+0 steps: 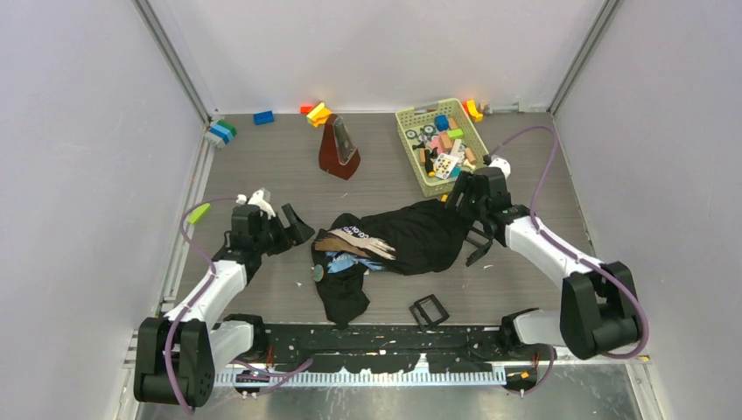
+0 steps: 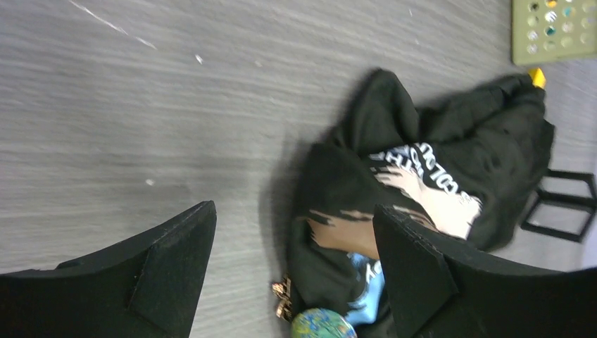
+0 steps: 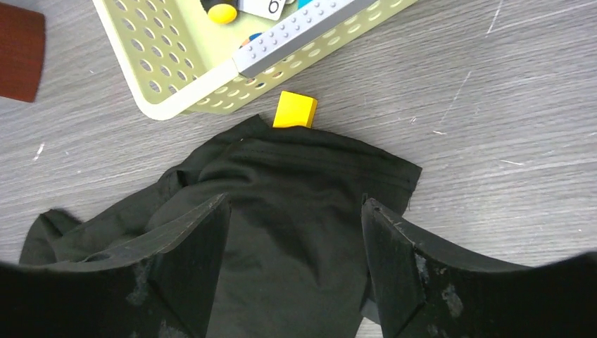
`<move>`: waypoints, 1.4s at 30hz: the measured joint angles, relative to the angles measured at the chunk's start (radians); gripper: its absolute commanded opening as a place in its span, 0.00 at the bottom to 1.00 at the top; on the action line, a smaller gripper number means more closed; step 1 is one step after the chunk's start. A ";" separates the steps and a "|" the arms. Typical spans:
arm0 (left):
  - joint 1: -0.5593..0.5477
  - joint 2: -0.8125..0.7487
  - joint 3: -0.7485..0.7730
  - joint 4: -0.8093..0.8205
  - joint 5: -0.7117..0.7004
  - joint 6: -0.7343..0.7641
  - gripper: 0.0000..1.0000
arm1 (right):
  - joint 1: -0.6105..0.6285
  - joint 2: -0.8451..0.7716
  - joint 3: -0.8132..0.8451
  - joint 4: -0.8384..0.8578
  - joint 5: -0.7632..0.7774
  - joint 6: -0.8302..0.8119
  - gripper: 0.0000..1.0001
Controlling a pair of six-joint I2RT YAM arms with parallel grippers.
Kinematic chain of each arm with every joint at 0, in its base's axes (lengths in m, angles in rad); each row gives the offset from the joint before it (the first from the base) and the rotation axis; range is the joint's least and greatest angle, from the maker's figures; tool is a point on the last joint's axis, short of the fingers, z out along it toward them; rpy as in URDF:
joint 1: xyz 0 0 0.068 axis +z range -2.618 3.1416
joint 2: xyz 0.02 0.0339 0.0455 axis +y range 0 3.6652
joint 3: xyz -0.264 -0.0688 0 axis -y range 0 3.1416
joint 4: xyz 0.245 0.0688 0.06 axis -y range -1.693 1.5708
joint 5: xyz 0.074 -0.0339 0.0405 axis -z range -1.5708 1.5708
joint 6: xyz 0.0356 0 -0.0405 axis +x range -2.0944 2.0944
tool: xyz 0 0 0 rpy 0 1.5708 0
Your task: Remove the brooch from the garment
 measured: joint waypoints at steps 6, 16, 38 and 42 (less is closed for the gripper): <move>-0.020 -0.011 -0.023 -0.068 0.117 -0.063 0.88 | 0.016 0.127 0.067 -0.039 -0.006 -0.023 0.73; -0.125 0.003 -0.026 -0.107 0.156 -0.122 0.91 | 0.076 0.357 0.185 -0.101 -0.033 -0.024 0.56; -0.148 0.234 0.084 -0.105 0.152 -0.097 0.00 | 0.120 0.156 0.095 -0.029 -0.057 -0.023 0.01; -0.148 0.253 0.140 -0.144 0.124 -0.058 0.00 | 0.120 0.123 0.073 -0.008 -0.058 -0.023 0.01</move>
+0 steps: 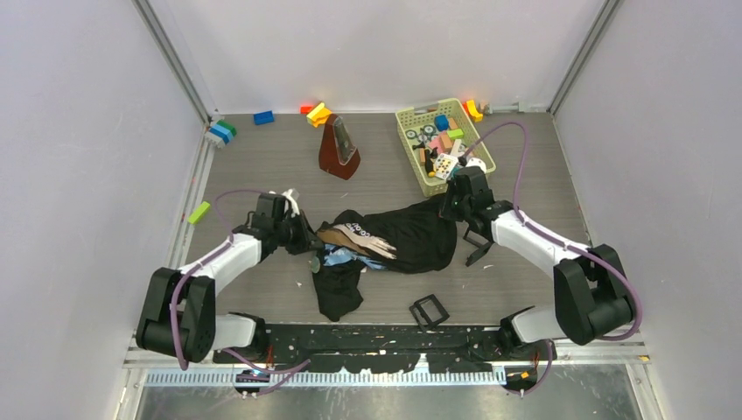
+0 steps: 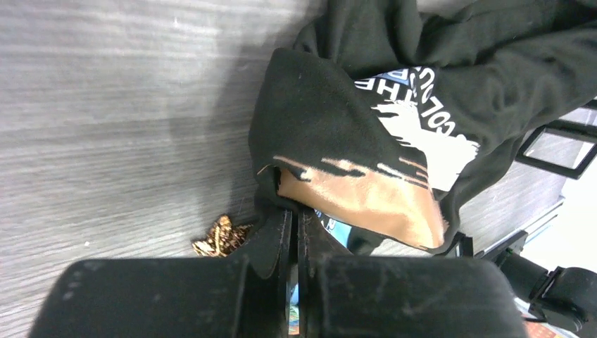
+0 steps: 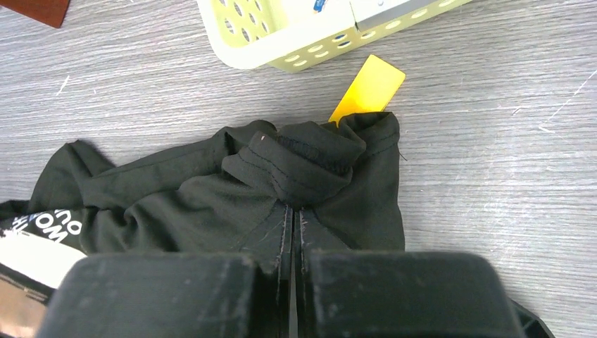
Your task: Remove the brooch from the garment
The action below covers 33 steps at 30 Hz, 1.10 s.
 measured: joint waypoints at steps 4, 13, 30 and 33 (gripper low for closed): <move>0.000 -0.014 0.075 -0.068 -0.041 0.033 0.00 | 0.000 -0.036 -0.003 -0.013 0.006 0.000 0.01; -0.002 -0.119 0.467 -0.419 -0.203 0.148 0.00 | 0.000 -0.068 0.346 -0.275 0.050 -0.008 0.01; -0.002 -0.287 0.622 -0.699 -0.336 0.220 0.01 | 0.002 -0.253 0.577 -0.563 0.047 -0.027 0.00; -0.002 -0.151 0.589 -0.626 -0.261 0.214 0.47 | -0.018 -0.195 0.561 -0.599 0.114 -0.027 0.38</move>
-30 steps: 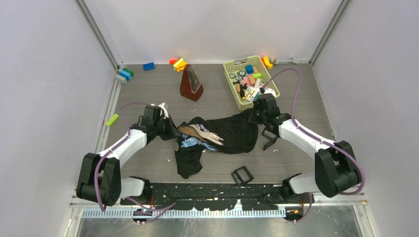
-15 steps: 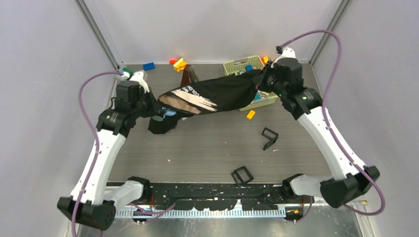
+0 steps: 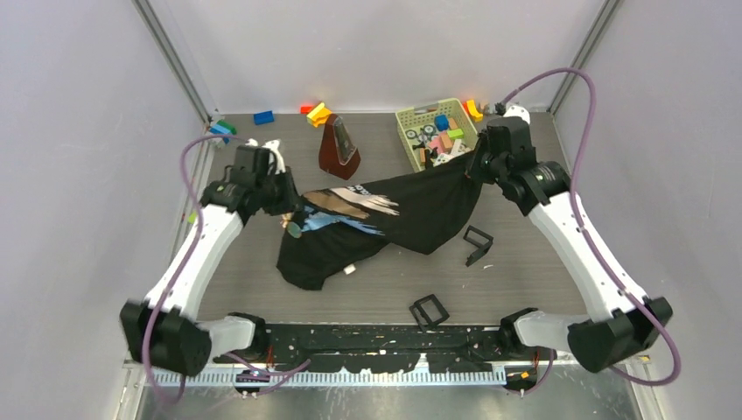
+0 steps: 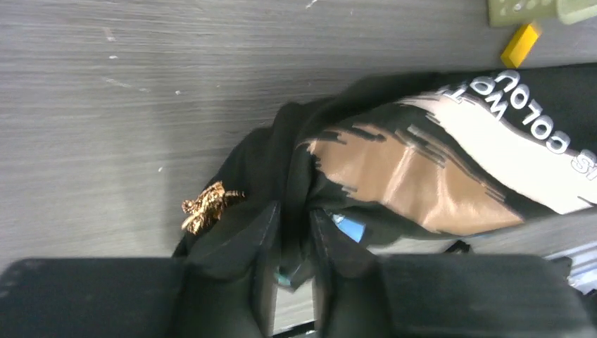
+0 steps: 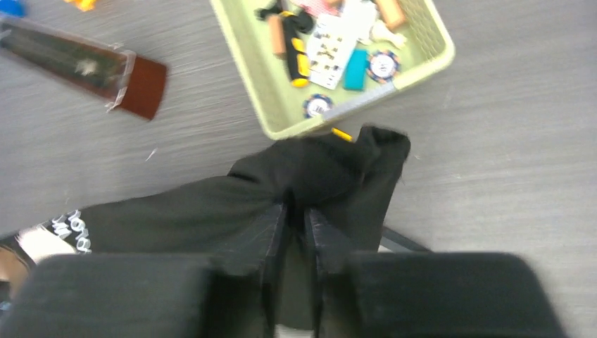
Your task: Remove the brooch from the garment
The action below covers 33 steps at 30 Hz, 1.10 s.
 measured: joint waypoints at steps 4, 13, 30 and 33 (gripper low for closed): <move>-0.002 0.209 -0.010 0.067 0.058 -0.005 0.82 | -0.043 0.108 -0.018 -0.020 0.060 0.005 0.87; -0.002 0.073 -0.174 0.150 -0.041 0.002 0.73 | 0.042 0.116 -0.232 0.067 -0.097 -0.050 0.75; 0.146 0.072 -0.448 0.410 -0.027 -0.063 0.60 | 0.562 0.660 -0.002 0.383 -0.098 -0.008 0.69; 0.156 0.062 -0.481 0.446 -0.019 -0.077 0.60 | 0.596 0.769 0.077 0.388 -0.069 0.010 0.63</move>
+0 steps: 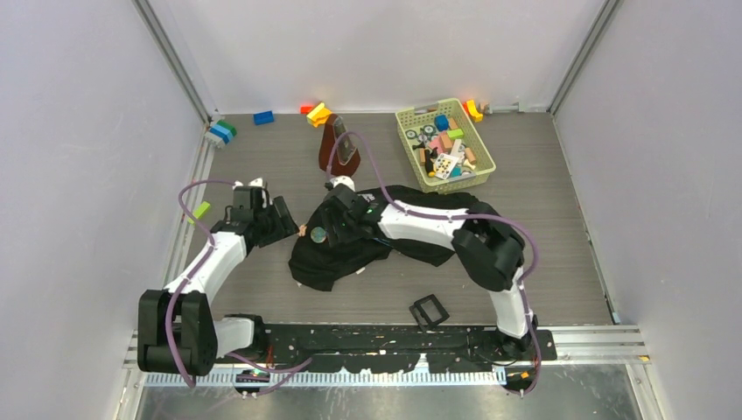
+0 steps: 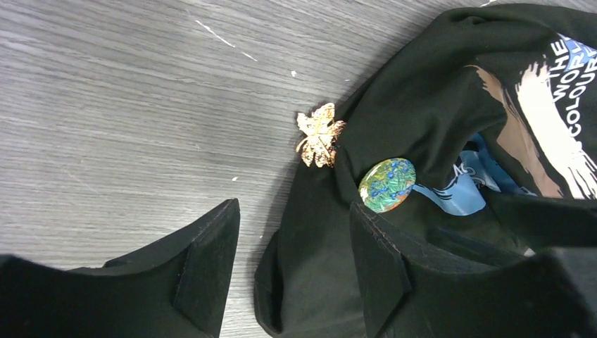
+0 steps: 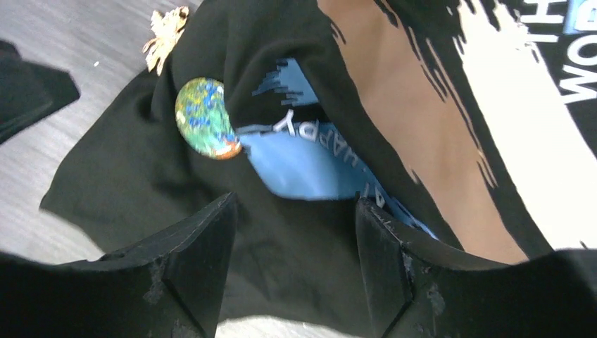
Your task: Remove the brooch from the garment
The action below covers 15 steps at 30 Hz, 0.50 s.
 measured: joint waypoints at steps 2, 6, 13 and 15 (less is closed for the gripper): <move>0.002 -0.005 -0.011 0.022 0.011 -0.003 0.60 | 0.008 0.058 0.043 -0.005 0.017 0.015 0.57; 0.002 -0.016 -0.046 0.078 0.034 -0.008 0.61 | 0.005 0.111 0.095 -0.034 0.043 0.034 0.15; 0.002 -0.016 -0.115 0.160 0.116 -0.010 0.67 | 0.000 0.039 -0.005 -0.016 0.069 0.043 0.00; 0.002 -0.008 -0.124 0.183 0.145 -0.019 0.68 | 0.001 -0.055 -0.126 0.013 0.082 0.044 0.00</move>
